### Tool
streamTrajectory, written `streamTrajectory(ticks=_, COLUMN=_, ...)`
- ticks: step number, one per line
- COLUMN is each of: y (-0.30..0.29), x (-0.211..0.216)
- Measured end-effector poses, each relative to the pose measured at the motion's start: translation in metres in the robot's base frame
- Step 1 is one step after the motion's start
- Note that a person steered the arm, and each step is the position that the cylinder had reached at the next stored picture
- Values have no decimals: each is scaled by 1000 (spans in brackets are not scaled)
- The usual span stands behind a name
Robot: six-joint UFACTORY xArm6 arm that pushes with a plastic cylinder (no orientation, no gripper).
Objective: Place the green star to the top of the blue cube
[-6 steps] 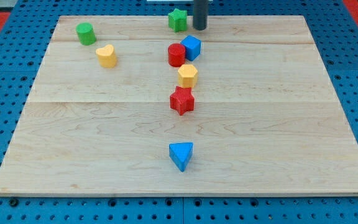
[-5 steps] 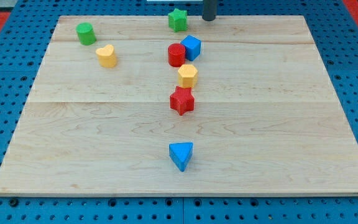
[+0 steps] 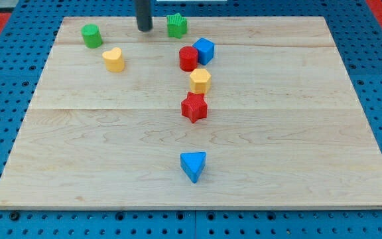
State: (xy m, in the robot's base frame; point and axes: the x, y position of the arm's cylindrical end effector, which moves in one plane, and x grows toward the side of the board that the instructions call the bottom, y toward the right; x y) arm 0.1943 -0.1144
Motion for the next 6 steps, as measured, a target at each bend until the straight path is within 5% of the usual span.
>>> streamTrajectory(ticks=2, y=67, x=20)
streamTrajectory(ticks=4, y=73, x=47)
streamTrajectory(ticks=6, y=43, x=0)
